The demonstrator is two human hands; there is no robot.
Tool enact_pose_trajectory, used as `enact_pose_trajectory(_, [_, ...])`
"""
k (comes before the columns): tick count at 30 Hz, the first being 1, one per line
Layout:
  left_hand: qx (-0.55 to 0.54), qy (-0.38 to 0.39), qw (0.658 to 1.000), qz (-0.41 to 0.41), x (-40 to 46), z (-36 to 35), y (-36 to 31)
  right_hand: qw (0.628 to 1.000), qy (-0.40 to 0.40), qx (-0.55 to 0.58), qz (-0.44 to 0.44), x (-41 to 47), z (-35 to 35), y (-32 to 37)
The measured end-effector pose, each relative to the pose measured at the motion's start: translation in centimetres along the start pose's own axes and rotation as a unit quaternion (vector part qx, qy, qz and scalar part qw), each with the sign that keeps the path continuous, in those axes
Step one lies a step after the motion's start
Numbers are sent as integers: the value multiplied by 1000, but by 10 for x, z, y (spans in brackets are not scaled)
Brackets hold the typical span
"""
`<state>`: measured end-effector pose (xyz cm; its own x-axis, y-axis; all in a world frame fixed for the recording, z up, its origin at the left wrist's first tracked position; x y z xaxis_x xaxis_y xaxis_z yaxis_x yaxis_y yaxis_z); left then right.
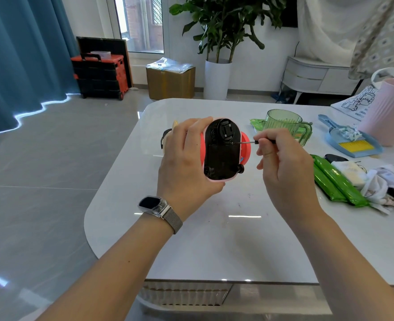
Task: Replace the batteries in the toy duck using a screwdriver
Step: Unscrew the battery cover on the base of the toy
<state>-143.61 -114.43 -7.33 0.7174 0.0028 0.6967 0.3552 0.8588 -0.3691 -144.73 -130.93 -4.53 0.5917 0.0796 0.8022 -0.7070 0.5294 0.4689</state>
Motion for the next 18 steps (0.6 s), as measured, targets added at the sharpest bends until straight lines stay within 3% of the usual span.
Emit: enact_pose_trajectory(18, [12, 2, 1000, -10, 0, -3, -1, 998, 52, 21, -37, -1, -1, -7])
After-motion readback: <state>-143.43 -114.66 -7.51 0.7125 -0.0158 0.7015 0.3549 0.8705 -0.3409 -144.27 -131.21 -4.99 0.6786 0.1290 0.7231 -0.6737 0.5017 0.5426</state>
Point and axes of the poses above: each hand's wrist, its own x-axis towards the middle knuckle, its own z-axis out of the back of the hand, y = z × x, the point moved 10 cm from there along x, towards the middle knuckle, and after that the axes turned 9 degrees about x, right-handed, at the moved point
